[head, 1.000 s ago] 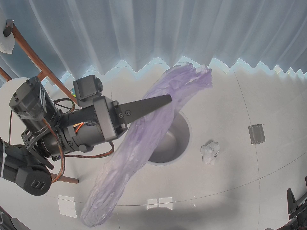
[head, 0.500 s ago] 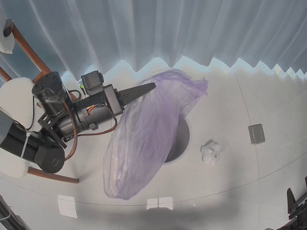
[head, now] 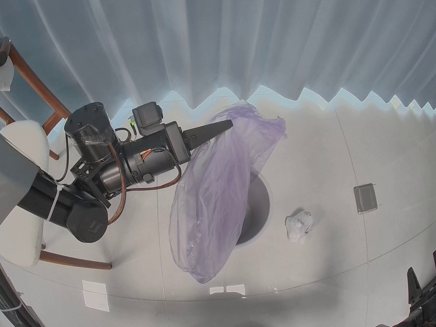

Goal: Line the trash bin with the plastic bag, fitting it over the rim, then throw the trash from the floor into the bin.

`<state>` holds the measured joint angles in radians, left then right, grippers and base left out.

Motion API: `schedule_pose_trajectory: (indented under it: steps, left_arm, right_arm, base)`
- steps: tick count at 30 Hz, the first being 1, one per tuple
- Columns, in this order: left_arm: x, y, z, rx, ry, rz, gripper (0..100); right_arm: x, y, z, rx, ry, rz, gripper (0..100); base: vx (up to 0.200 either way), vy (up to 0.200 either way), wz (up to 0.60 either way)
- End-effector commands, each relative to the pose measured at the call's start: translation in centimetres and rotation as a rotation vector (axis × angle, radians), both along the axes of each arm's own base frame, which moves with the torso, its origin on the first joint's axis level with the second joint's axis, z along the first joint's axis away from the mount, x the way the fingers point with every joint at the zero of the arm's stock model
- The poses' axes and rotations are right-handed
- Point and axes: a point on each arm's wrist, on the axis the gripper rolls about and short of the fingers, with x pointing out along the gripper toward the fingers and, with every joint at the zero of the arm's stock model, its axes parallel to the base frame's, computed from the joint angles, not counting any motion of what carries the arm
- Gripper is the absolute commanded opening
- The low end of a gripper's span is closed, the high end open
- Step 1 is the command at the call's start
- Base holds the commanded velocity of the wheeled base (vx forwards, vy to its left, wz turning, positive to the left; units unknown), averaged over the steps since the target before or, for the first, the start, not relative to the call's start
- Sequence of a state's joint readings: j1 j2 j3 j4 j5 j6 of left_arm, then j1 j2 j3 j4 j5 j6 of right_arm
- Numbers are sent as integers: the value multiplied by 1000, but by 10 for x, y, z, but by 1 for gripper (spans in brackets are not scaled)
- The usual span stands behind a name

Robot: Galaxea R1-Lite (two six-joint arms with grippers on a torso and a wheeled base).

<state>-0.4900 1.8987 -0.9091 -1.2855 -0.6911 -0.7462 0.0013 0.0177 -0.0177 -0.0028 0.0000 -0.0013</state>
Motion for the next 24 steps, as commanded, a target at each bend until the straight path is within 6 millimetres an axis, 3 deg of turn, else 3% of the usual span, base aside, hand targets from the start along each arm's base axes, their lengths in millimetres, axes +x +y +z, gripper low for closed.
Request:
schedule_pose_trajectory:
  steps: [1, 11, 20, 22, 23, 24]
  left_arm:
    - [-6, -1, -7, 6, 12, -6, 0]
    - [-33, 12, -12, 24, 73, -30, 0]
    - [-49, 21, -39, 143, -16, 7, 0]
    - [-50, 24, -55, 195, -104, 33, 0]
    - [-53, 26, -60, 195, -134, 39, 0]
    - [-55, 27, -60, 180, -138, 40, 0]
  right_arm:
    - [0, 0, -5, 0, 3, 0, 100]
    - [0, 0, -5, -2, 4, -1, 100]
    - [0, 0, -6, 3, 4, 0, 100]
    - [-2, 0, 8, 41, -45, 4, 100]
    - [-2, 0, 31, 65, -90, 17, 100]
    - [2, -1, 36, 68, -74, 31, 100]
  base:
    - [200, 0, 0]
    - [20, -40, 0]
    - [0, 0, 0]
    - [0, 0, 0]
    - [0, 0, 0]
    - [0, 0, 0]
